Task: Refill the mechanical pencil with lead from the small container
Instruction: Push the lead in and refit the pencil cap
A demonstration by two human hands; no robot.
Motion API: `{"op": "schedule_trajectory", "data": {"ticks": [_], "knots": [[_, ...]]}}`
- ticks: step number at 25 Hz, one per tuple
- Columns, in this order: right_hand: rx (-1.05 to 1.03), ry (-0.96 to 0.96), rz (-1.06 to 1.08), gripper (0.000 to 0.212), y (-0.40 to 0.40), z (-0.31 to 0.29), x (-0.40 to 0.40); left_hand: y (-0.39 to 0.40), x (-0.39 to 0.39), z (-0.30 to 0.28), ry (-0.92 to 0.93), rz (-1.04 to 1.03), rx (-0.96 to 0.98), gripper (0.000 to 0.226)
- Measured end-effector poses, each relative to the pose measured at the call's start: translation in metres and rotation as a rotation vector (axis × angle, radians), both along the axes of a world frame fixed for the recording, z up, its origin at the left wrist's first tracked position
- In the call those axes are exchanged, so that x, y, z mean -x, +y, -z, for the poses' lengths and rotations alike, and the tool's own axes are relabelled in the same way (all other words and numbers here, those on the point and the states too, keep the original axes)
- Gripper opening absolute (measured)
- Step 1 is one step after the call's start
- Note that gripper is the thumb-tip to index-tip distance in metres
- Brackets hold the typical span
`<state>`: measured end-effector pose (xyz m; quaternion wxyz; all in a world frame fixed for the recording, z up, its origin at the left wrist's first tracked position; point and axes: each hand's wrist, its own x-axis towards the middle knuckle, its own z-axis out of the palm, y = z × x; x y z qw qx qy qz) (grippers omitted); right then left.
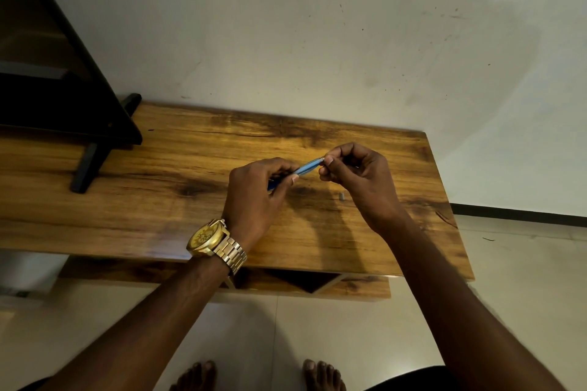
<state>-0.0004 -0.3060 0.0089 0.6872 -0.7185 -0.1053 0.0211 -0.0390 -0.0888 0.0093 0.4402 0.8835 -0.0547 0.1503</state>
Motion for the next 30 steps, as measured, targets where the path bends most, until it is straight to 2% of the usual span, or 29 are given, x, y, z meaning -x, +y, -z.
{"op": "schedule_trajectory", "data": {"ticks": [5, 9, 21, 25, 27, 28, 29, 30], "knots": [[0.061, -0.011, 0.006, 0.012, -0.002, 0.000, -0.001, 0.001, 0.000, 0.000, -0.017, 0.019, -0.036, 0.021], [0.141, 0.010, -0.036, 0.012, -0.008, 0.001, -0.002, 0.005, -0.002, 0.000, -0.074, 0.076, -0.156, 0.020], [0.015, 0.056, -0.122, 0.018, -0.015, 0.000, -0.003, 0.005, 0.000, -0.001, -0.056, 0.073, -0.138, 0.021], [-0.074, 0.094, -0.117, 0.019, -0.011, -0.002, -0.003, 0.001, 0.002, 0.003, 0.051, 0.043, 0.063, 0.020], [-0.146, 0.106, -0.009, 0.020, -0.010, -0.006, -0.005, -0.001, 0.000, 0.004, 0.115, 0.029, 0.224, 0.017], [-0.119, 0.100, 0.096, 0.019, -0.011, -0.008, -0.005, -0.001, -0.001, 0.005, 0.137, 0.010, 0.294, 0.015], [0.010, 0.073, 0.224, 0.018, -0.016, -0.010, -0.006, 0.000, -0.002, 0.005, 0.154, -0.014, 0.346, 0.014], [0.246, 0.023, 0.334, 0.015, -0.023, -0.010, -0.005, 0.001, -0.004, 0.005, 0.165, -0.034, 0.377, 0.014]]}}
